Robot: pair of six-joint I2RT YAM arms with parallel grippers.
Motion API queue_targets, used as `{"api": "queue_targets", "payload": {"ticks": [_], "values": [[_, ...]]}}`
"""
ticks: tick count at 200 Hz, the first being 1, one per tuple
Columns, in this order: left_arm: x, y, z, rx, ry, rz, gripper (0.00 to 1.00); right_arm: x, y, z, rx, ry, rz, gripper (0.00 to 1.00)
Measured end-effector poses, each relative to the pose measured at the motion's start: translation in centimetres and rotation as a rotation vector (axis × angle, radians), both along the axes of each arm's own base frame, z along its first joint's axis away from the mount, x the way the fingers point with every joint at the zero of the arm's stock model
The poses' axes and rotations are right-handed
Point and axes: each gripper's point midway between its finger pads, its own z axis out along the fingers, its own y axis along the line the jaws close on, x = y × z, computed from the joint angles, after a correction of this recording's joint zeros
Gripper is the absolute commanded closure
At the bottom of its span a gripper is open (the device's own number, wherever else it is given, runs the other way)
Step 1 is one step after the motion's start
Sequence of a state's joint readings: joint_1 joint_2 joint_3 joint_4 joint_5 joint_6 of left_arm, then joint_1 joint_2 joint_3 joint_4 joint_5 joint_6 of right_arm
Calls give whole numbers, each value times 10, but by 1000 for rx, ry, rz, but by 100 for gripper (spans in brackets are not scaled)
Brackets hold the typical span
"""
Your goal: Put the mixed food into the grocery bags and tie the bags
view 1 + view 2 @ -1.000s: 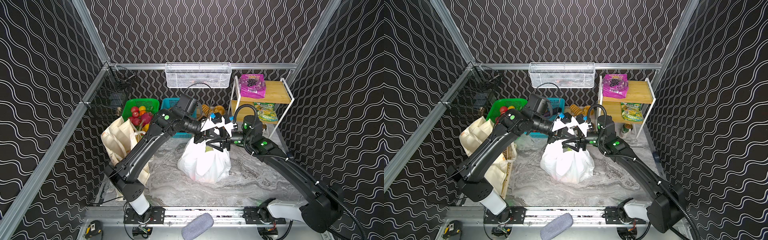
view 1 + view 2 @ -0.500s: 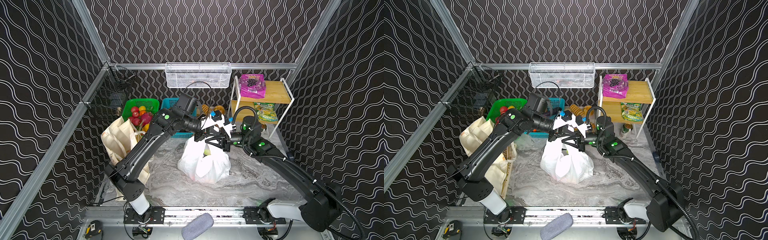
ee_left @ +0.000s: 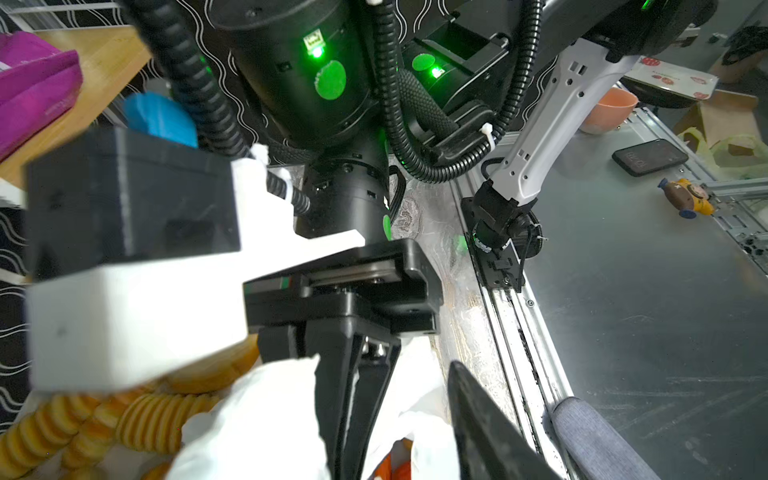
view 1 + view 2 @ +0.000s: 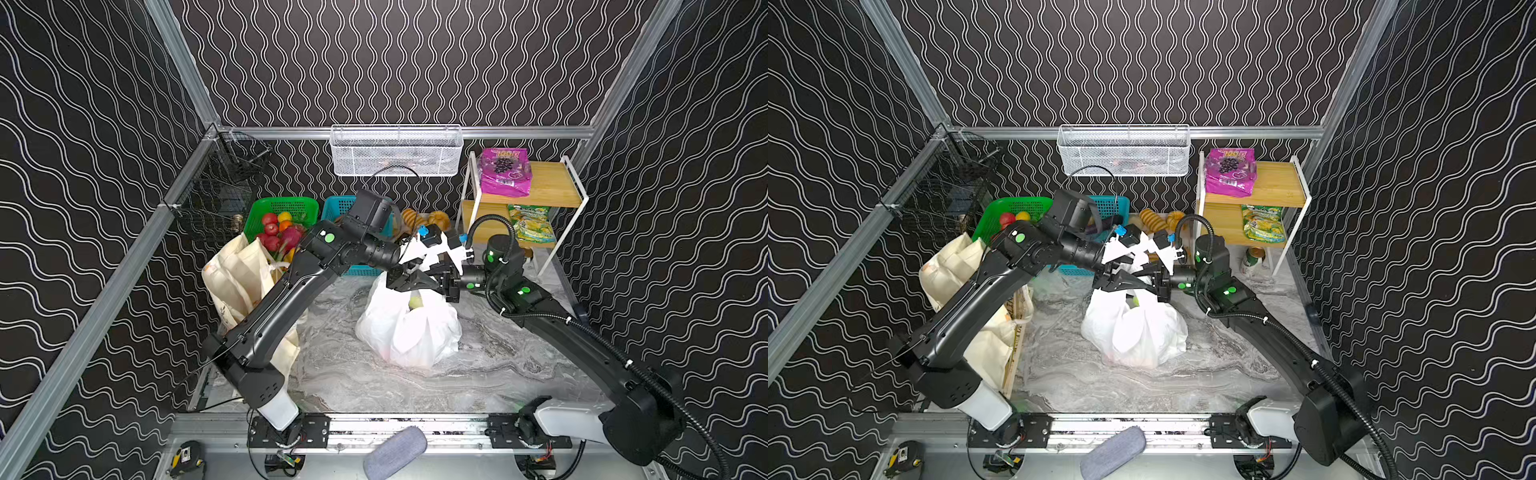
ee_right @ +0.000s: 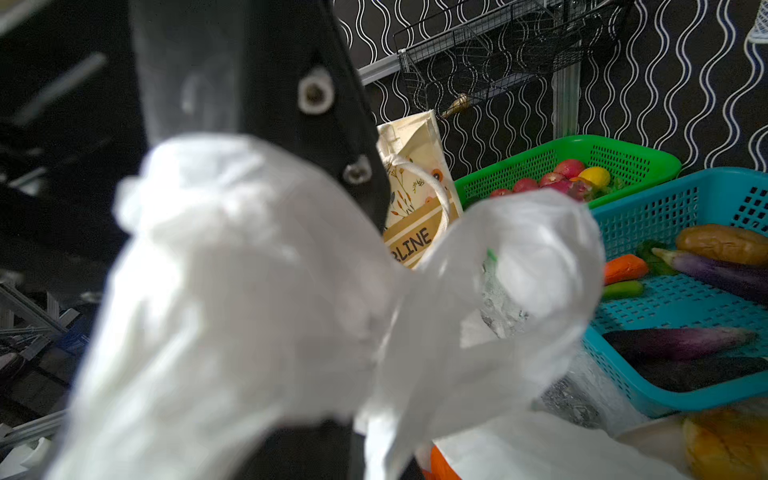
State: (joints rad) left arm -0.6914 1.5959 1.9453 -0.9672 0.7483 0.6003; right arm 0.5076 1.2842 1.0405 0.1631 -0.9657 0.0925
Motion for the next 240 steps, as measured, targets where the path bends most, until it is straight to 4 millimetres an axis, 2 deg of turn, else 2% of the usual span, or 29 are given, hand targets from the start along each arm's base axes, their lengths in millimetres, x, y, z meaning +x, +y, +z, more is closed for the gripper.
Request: {"api": "queue_targets", "payload": {"ticks": [7, 17, 33, 73, 100, 122, 138, 161, 198, 240], "values": [[-1, 5, 4, -9, -5, 18, 29, 0, -1, 0, 0, -2, -3, 100], [-1, 14, 10, -32, -16, 44, 16, 1, -2, 1, 0, -6, -10, 100], [3, 29, 18, -70, -16, 91, 4, 3, -4, 2, 2, -15, -19, 100], [10, 50, 28, -126, -4, 162, 7, 2, -5, -1, -12, -24, -16, 100], [38, 69, 31, -199, 59, 285, 14, -2, -5, -2, -16, -45, 5, 100], [58, 61, 30, -235, 165, 293, 18, -6, -5, 0, -18, -62, 29, 100], [63, 50, 23, -254, 264, 255, 16, -8, -4, 3, -20, -74, 47, 100], [55, 43, 19, -288, 358, 175, 9, -9, -3, 2, -24, -78, 68, 100], [35, 41, 26, -343, 377, 46, 8, -11, -2, 4, -24, -82, 98, 100], [45, 35, 22, -326, 361, 25, 14, -17, -1, 9, -17, -84, 148, 100]]}}
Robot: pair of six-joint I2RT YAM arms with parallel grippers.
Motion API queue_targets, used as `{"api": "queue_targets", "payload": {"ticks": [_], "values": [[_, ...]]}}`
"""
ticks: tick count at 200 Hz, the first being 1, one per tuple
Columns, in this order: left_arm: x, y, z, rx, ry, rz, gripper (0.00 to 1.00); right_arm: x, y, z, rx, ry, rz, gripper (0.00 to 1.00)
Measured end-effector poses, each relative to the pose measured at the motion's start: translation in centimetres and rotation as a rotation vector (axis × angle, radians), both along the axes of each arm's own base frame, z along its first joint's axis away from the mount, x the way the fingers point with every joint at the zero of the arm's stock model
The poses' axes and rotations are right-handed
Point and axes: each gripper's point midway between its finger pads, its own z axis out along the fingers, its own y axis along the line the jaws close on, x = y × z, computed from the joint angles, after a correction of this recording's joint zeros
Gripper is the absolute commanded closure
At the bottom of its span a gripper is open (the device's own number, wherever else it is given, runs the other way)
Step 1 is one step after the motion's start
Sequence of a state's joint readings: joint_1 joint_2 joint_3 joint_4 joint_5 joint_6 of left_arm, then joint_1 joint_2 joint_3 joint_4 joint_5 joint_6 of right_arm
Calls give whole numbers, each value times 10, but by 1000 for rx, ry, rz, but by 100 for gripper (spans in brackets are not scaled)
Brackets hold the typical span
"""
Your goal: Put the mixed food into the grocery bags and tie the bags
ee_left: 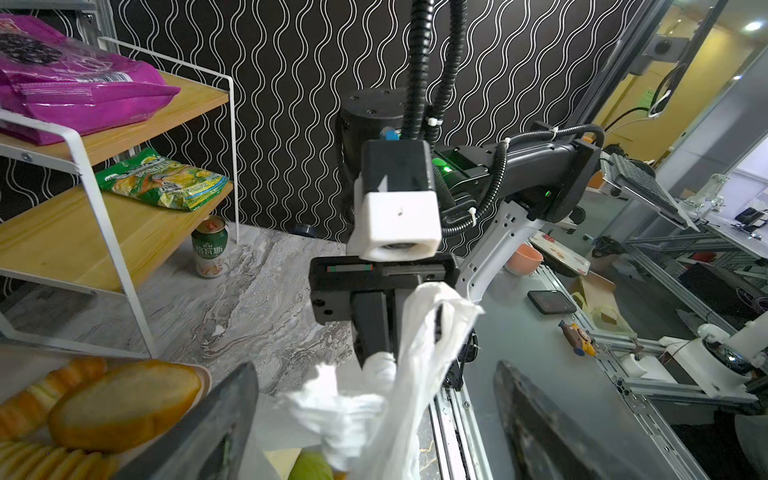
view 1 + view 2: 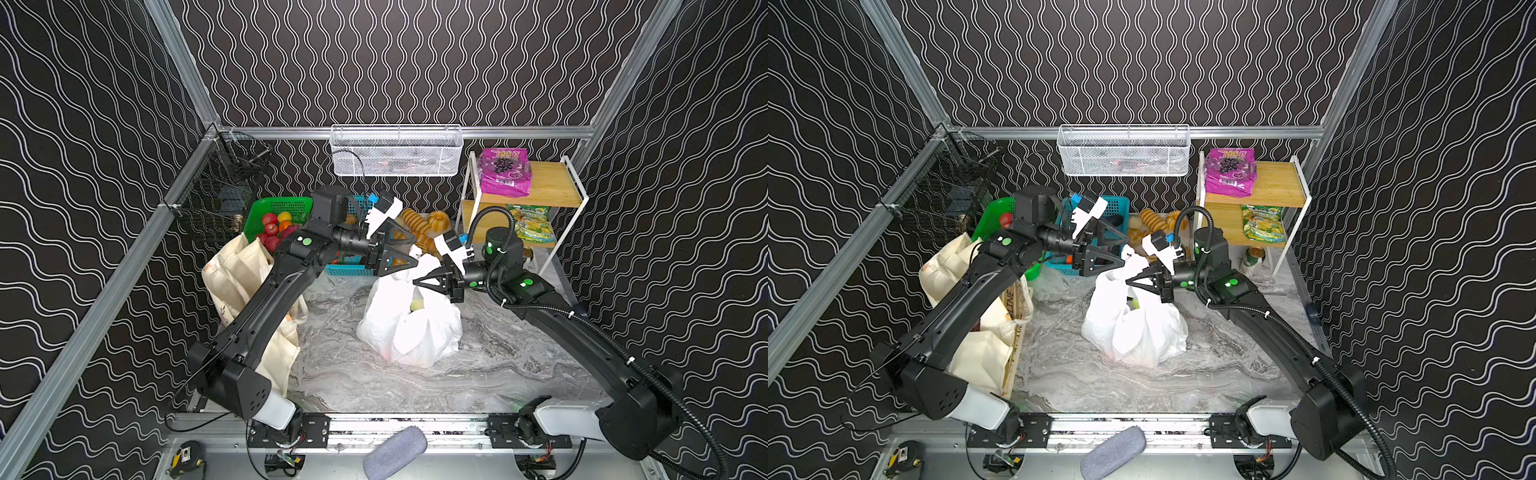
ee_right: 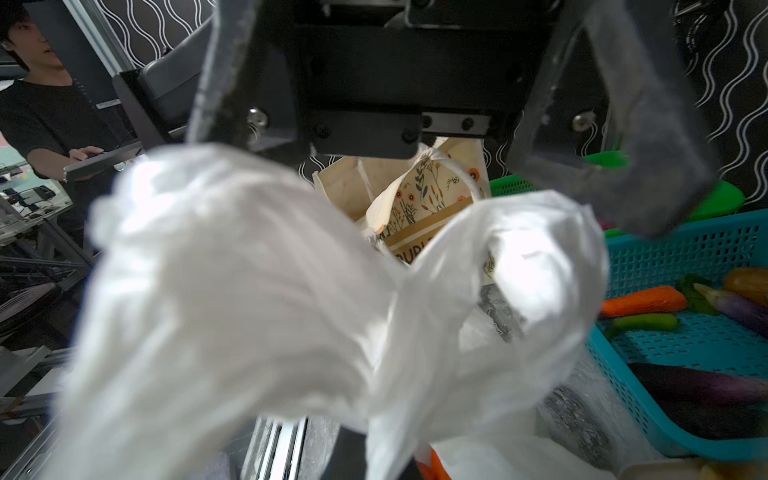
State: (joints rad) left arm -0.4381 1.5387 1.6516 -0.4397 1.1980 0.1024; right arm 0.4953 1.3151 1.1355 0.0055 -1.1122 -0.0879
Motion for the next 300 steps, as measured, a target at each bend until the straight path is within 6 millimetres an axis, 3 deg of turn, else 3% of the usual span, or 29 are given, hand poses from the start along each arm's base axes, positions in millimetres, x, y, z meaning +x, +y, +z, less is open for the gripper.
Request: {"api": "queue_targets", "payload": {"ticks": [36, 61, 84, 93, 104, 154, 177, 193, 222, 259, 300], "values": [[3, -4, -12, 19, 32, -7, 15, -3, 0, 1, 2, 4, 20, 100], [-4, -2, -10, 8, 35, -30, 40, -3, 0, 1, 2, 6, 22, 100], [-7, -1, -13, 19, 40, -38, 48, -3, 0, 1, 1, 7, 21, 100], [-7, -1, -16, 25, 43, -40, 58, -3, 0, 1, 2, 8, 21, 100], [-8, -1, -19, 34, 55, -41, 62, -2, 0, 1, 3, 7, 20, 100], [-10, 0, -22, 29, 40, -35, 100, 3, 0, 1, -1, 25, -8, 100], [-10, 0, -20, 22, 39, -28, 100, 7, -1, 0, -3, 43, -33, 100], [-7, 0, -22, 28, 41, -12, 100, 11, -2, -2, -3, 57, -55, 75], [1, -1, -25, 43, 63, 37, 100, 19, -10, 3, -7, 41, -142, 44], [9, -1, -28, 58, 91, 82, 100, 20, -35, 31, 0, -107, -316, 24], [10, -1, -34, 59, 122, 92, 100, 20, -40, 44, -3, -169, -351, 18]]}}
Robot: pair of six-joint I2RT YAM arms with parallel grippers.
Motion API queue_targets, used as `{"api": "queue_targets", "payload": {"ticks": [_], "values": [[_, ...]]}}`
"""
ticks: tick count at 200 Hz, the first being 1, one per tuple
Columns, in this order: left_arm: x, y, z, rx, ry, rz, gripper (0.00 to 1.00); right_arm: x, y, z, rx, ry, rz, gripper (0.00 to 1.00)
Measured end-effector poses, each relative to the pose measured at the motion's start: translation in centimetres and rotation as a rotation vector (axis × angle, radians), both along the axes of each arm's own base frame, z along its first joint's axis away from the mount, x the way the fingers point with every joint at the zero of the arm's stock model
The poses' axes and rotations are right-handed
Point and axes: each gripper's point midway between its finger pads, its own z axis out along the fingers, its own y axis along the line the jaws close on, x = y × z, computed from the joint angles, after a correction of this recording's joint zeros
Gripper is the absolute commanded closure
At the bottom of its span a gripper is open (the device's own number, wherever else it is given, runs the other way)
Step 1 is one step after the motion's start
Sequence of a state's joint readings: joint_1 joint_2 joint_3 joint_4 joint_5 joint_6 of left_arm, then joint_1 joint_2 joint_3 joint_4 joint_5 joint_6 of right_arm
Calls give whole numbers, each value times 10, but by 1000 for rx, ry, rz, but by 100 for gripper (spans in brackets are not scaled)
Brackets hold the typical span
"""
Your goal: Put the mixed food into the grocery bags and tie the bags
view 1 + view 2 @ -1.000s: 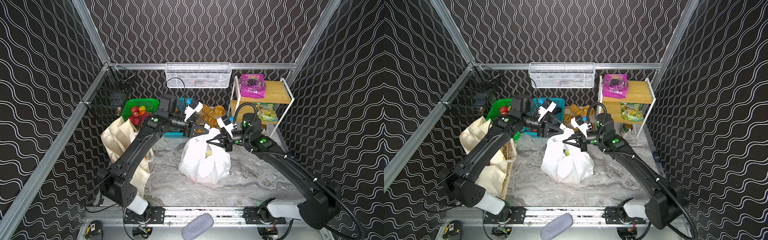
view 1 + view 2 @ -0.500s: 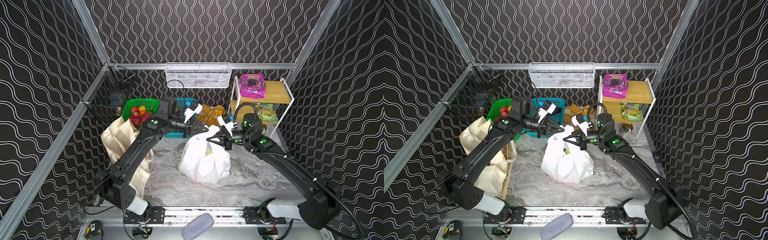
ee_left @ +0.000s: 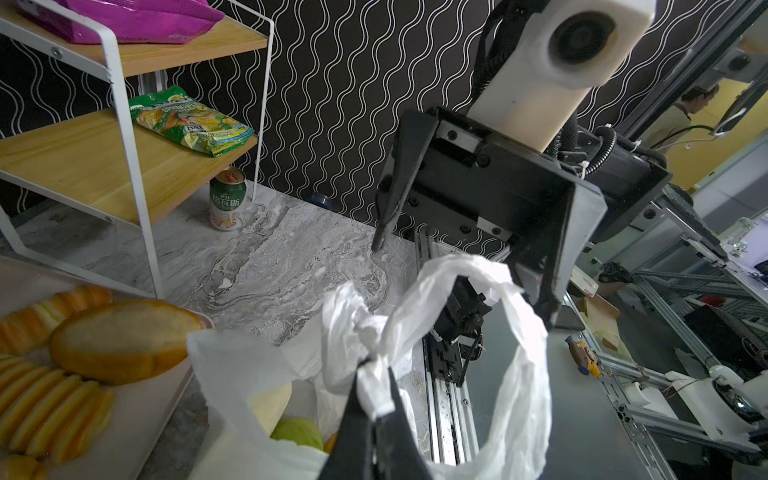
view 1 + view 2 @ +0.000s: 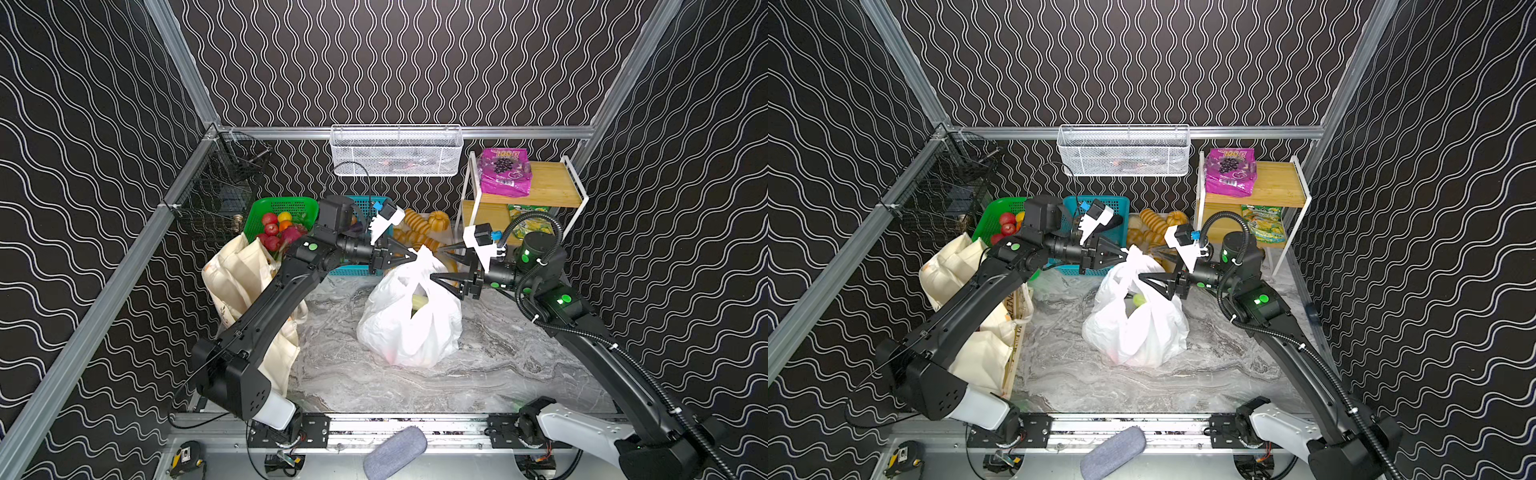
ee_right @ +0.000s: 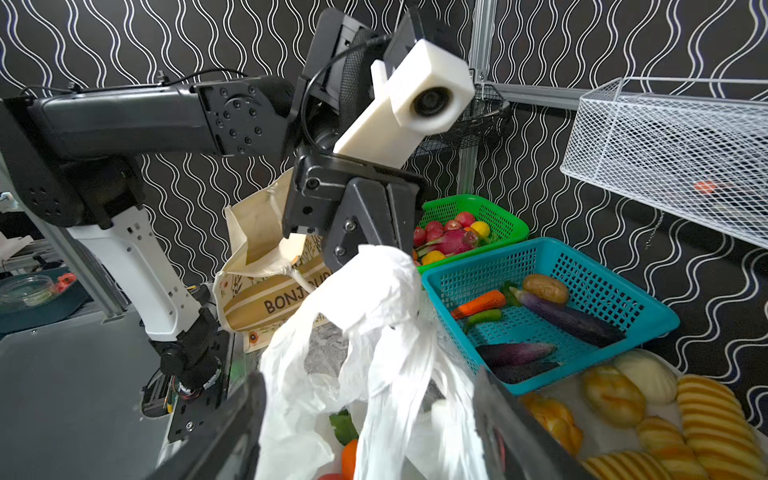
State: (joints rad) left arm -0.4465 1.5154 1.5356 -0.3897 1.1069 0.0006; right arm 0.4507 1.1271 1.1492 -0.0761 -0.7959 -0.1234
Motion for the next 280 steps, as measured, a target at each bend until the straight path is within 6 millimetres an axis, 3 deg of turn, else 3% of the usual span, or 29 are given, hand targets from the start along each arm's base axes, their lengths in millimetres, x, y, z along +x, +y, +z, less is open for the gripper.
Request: {"api": "queue_targets", "payload": {"ticks": [40, 90, 109, 119, 157, 189, 243, 280], "values": [[1, -1, 2, -4, -3, -1, 100, 7, 8, 3, 12, 39, 29, 15], [1, -1, 3, -1, 8, 6, 100, 3, 21, 12, 31, 37, 77, 19], [1, -1, 3, 0, 14, 9, 100, 3, 26, 10, 28, 43, 90, 26], [2, -1, 3, -1, 12, 9, 100, 5, 29, 10, 26, 44, 84, 36], [2, -1, 4, -1, 11, 8, 100, 8, 31, 15, 38, 22, 66, 100], [0, 0, 2, 0, 12, 8, 99, 11, 26, 11, 50, 23, 17, 100], [-2, 1, -5, 3, 13, 16, 90, 29, 11, -9, 63, 70, -107, 100], [-1, 2, -8, 1, 6, 20, 76, 40, 1, -18, 80, 121, -159, 100]]}}
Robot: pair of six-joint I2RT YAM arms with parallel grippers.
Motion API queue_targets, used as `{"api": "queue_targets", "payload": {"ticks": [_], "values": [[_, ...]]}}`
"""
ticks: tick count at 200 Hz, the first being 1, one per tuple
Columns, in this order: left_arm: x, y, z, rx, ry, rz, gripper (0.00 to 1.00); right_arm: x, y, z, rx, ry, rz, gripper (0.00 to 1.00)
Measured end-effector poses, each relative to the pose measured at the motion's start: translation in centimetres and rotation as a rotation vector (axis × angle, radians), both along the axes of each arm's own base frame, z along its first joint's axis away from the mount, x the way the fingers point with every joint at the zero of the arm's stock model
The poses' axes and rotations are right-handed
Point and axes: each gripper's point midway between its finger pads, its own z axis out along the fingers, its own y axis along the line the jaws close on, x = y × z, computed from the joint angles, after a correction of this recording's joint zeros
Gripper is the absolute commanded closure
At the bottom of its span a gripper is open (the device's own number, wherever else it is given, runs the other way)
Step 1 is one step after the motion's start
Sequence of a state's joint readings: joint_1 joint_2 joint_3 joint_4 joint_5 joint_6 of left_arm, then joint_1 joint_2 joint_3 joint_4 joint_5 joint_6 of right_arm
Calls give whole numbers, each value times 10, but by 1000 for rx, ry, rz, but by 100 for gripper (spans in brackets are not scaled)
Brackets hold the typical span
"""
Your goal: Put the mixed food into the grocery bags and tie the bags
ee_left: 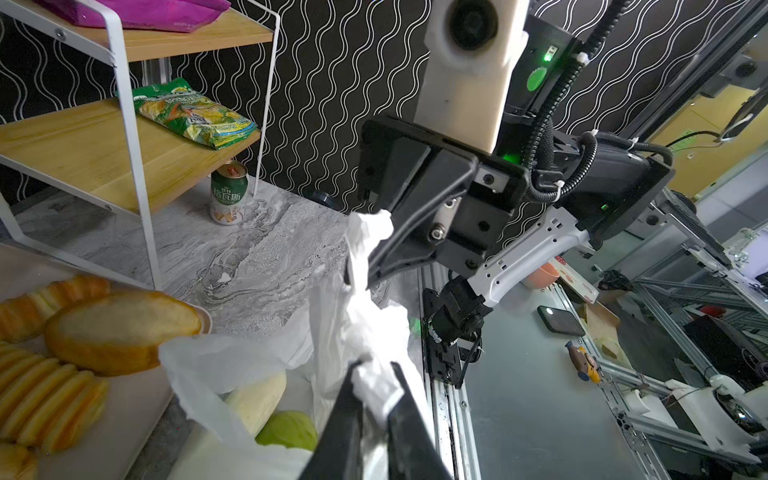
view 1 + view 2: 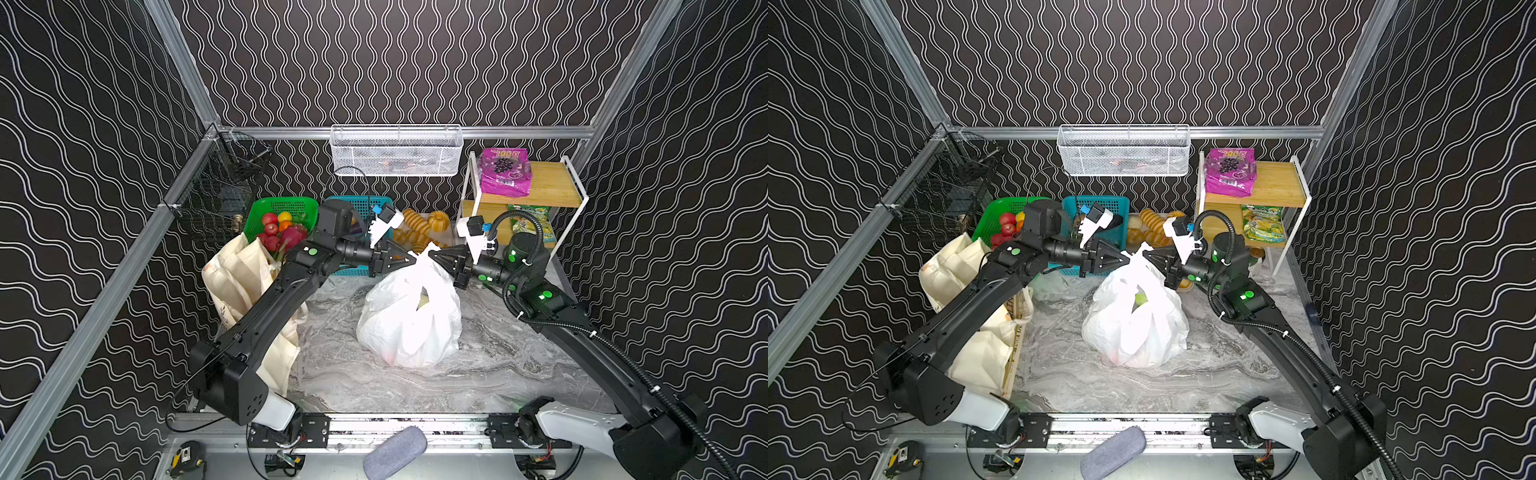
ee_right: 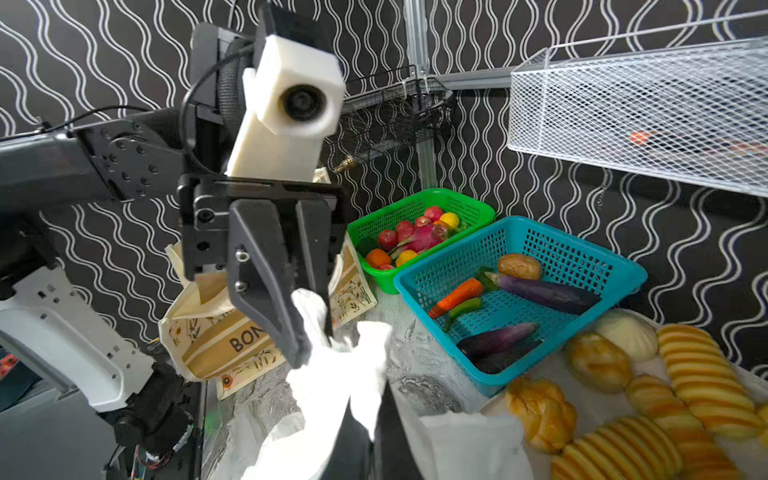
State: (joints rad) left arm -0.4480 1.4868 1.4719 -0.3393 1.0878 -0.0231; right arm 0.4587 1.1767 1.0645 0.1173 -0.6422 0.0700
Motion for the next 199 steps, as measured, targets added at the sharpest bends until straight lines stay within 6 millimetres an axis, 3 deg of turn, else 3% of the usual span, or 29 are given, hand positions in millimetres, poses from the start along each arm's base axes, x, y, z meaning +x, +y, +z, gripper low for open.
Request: {"api": "queue_targets", "payload": {"ticks": [98, 123, 145, 199], "values": [[2, -2, -12, -9, 6, -9, 66, 9, 0, 3, 29, 15, -15, 100], [1, -6, -12, -8, -4, -5, 51, 10, 2, 0, 24, 25, -2, 100], [-3, -14, -12, 2, -34, -19, 45, 10, 2, 0, 25, 24, 0, 100], [-2, -22, -20, 61, -83, 2, 50, 12, 2, 3, 27, 20, -1, 100]]}}
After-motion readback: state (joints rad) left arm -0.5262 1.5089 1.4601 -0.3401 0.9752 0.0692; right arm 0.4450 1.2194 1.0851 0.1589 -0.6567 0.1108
